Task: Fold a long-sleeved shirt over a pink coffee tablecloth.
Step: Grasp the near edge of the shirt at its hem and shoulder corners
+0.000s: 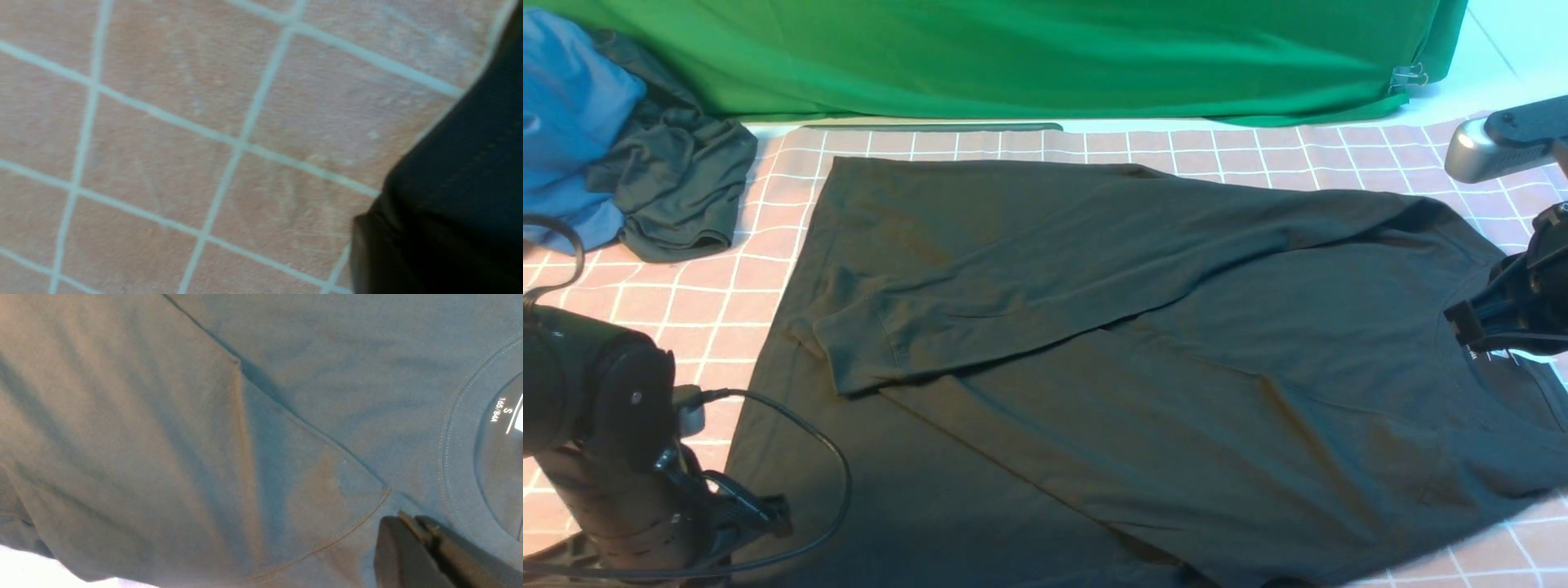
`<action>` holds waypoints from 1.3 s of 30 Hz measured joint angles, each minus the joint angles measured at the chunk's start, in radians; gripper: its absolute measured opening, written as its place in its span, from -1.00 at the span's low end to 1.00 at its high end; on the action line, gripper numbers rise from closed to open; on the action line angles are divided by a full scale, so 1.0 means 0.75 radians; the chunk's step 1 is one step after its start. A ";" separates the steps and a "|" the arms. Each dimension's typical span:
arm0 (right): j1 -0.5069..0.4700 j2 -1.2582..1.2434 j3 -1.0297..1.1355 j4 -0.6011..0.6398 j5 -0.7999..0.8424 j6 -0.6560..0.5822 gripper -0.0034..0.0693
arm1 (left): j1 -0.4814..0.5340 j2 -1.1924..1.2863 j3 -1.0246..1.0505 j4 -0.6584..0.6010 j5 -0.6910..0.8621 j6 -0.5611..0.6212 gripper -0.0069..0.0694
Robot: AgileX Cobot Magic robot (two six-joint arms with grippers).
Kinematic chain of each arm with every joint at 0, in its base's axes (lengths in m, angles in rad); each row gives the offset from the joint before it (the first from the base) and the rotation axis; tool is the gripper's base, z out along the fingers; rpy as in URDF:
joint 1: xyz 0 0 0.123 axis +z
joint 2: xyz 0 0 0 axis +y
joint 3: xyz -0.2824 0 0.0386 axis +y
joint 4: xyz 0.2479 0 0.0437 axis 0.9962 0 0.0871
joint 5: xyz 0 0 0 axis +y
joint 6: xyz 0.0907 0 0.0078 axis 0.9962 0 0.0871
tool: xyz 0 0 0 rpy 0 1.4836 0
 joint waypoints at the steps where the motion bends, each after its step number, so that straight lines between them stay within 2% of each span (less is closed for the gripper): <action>1: 0.000 0.000 0.000 0.000 0.000 0.000 -0.71 | 0.000 0.000 0.000 -0.004 -0.001 0.004 -0.61; 4: 0.000 0.000 0.000 0.000 0.000 0.000 -0.71 | 0.000 -0.004 -0.007 -0.005 0.008 0.006 -0.73; 12: 0.000 -0.019 0.000 -0.001 0.126 0.011 -0.68 | 0.000 -0.199 -0.073 0.010 0.107 0.006 -0.74; 16: 0.000 -0.037 0.000 -0.014 0.303 0.073 -0.66 | 0.000 -0.392 -0.081 0.008 0.136 -0.005 -0.74; 20: 0.000 -0.037 0.040 -0.016 0.374 0.121 -0.62 | 0.000 -0.517 -0.081 0.008 0.150 -0.010 -0.74; 22: 0.000 -0.035 0.091 -0.020 0.367 0.147 -0.51 | 0.000 -0.548 -0.081 0.010 0.154 -0.010 -0.74; 27: 0.000 0.047 0.256 -0.087 0.182 0.231 0.06 | 0.000 -0.564 -0.081 0.010 0.162 -0.010 -0.74; 30: 0.000 0.130 0.293 -0.102 0.076 0.281 0.27 | 0.000 -0.564 -0.081 0.010 0.162 -0.001 -0.74; 35: -0.009 0.303 0.293 -0.105 -0.096 0.316 0.37 | 0.000 -0.564 -0.081 0.010 0.162 0.004 -0.74; 39: -0.012 0.419 0.293 -0.116 -0.151 0.320 0.38 | 0.000 -0.564 -0.081 0.010 0.163 0.004 -0.74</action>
